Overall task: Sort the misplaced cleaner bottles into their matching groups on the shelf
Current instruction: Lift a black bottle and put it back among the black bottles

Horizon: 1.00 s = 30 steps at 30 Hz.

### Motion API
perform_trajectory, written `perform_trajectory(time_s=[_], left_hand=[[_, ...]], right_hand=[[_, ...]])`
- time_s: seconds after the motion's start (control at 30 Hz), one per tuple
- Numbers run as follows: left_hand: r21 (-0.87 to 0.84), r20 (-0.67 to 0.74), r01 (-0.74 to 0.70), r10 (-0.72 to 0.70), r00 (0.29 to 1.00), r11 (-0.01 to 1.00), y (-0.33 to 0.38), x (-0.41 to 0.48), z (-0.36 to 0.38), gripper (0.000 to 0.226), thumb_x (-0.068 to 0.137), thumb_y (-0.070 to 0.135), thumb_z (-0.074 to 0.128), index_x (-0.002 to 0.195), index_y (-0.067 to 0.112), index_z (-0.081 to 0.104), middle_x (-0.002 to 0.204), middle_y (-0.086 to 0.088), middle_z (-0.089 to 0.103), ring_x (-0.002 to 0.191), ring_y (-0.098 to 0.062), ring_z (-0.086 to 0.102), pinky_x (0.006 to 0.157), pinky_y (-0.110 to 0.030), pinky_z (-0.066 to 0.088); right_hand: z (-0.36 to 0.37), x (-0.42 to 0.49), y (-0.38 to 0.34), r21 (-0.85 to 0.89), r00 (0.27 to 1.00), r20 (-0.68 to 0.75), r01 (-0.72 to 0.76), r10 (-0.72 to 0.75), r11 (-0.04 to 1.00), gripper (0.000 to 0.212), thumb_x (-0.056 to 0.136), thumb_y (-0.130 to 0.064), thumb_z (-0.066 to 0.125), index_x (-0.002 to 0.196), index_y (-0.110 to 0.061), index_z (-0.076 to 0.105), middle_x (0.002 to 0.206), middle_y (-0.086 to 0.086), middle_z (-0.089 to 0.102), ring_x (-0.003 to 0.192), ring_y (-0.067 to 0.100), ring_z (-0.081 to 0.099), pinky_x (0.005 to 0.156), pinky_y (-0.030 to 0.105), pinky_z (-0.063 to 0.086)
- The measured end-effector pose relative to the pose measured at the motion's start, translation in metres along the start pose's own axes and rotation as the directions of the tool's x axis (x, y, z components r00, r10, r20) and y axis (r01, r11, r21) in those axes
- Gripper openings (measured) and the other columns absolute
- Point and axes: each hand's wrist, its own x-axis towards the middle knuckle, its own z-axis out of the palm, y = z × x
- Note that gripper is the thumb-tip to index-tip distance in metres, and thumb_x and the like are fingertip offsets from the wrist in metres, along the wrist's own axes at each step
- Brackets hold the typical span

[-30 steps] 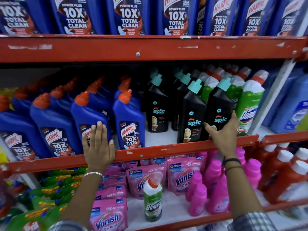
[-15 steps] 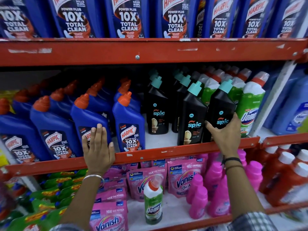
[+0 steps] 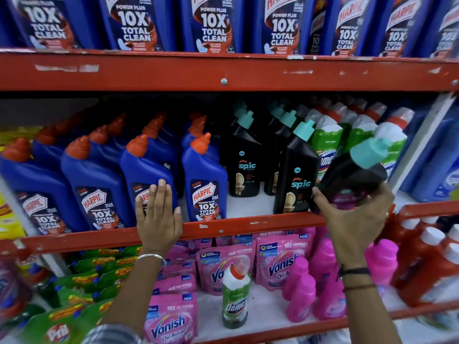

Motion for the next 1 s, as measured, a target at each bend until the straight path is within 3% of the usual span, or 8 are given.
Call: perform_trajectory(time_s=[0.1,0.23,0.43,0.7,1.0], left_hand=[[-0.009,0.0,-0.002,0.002,1.0,1.0,0.0,-0.001,0.0,0.058,0.1,0.03,0.027,0.152,0.008,0.012,0.161,0.0,0.003,0.148,-0.016,0.005,0.119,-0.043,0.004],[-0.013,0.001,-0.003,0.003,1.0,1.0,-0.001,-0.001,0.001,0.059,0.1,0.03,0.027,0.152,0.009,0.011,0.161,0.0,0.003,0.148,-0.016,0.005,0.119,-0.043,0.004],[-0.023,0.007,-0.009,0.009,1.0,1.0,-0.001,-0.001,0.0,0.058,0.101,0.03,0.025,0.152,0.009,0.011,0.161,-0.001,0.002,0.148,-0.016,0.005,0.118,-0.044,0.005],[-0.021,0.007,-0.021,0.021,1.0,1.0,-0.002,-0.001,0.0,0.058,0.101,0.03,0.026,0.152,0.009,0.012,0.161,-0.001,0.003,0.148,-0.016,0.006,0.118,-0.045,0.007],[-0.03,0.024,-0.008,0.009,1.0,1.0,-0.001,0.0,-0.001,0.058,0.1,0.03,0.026,0.152,0.009,0.011,0.161,0.0,0.002,0.148,-0.016,0.005,0.119,-0.045,0.007]], right_hand=[[-0.002,-0.006,-0.029,0.017,0.999,0.046,0.009,-0.01,1.0,0.093,0.055,-0.057,0.079,0.123,-0.002,0.047,0.119,0.019,0.056,0.108,0.032,0.056,0.091,0.033,0.043],[0.015,-0.02,-0.059,0.114,0.987,0.158,-0.012,-0.006,0.993,0.09,0.051,-0.058,0.083,0.12,-0.011,0.048,0.115,0.01,0.061,0.104,0.025,0.06,0.089,0.042,0.051],[0.062,-0.045,-0.08,0.136,0.962,0.271,-0.034,-0.004,0.99,0.093,0.053,-0.054,0.084,0.124,-0.006,0.047,0.117,0.008,0.059,0.105,0.019,0.058,0.09,0.027,0.045],[0.092,-0.065,-0.069,-0.015,0.94,0.341,-0.025,0.029,1.0,0.099,0.061,-0.057,0.079,0.134,-0.001,0.041,0.128,0.016,0.054,0.117,0.031,0.054,0.093,0.04,0.046],[0.099,-0.07,-0.067,-0.179,0.914,0.403,0.038,0.038,0.983,0.105,0.07,-0.067,0.066,0.141,0.001,0.031,0.136,0.02,0.049,0.125,0.034,0.048,0.089,0.043,0.048]])
